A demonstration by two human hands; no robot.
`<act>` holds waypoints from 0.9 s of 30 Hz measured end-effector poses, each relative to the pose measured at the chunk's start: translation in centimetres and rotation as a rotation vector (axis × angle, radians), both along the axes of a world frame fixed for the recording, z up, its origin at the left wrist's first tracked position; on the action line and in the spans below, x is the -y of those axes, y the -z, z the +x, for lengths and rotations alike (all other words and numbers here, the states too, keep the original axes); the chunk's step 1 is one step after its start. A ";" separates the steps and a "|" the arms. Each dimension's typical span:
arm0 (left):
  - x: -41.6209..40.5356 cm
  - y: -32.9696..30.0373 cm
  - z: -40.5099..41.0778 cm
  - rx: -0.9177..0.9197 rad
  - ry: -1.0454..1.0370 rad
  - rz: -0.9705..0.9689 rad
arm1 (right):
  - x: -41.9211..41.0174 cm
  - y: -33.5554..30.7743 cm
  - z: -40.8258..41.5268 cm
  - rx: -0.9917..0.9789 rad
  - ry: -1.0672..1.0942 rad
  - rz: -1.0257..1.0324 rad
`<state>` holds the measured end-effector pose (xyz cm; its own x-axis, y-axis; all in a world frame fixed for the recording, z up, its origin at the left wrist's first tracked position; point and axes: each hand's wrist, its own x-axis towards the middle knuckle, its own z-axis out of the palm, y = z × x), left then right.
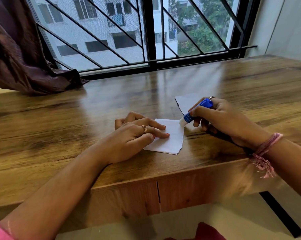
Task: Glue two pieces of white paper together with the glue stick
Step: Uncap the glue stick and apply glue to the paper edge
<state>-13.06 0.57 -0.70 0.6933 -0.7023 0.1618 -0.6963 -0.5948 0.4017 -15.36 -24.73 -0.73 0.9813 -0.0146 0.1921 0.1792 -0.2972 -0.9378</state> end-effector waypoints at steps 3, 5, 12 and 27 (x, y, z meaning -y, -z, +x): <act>0.0 0.0 0.0 -0.004 0.003 0.004 | 0.1 0.0 0.0 0.000 0.016 0.007; 0.0 0.0 0.1 -0.004 0.009 -0.003 | 0.1 -0.1 0.0 0.007 0.017 0.001; 0.0 0.0 0.0 -0.002 0.017 -0.008 | 0.1 -0.1 -0.1 -0.003 0.012 0.010; 0.1 -0.1 0.0 -0.006 0.025 -0.001 | -0.1 -0.2 -0.4 0.023 -0.039 -0.009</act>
<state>-13.03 0.49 -0.64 0.6766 -0.7191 0.1584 -0.7084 -0.5771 0.4062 -15.76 -24.68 -0.57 0.9763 0.0251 0.2148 0.2124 -0.2985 -0.9305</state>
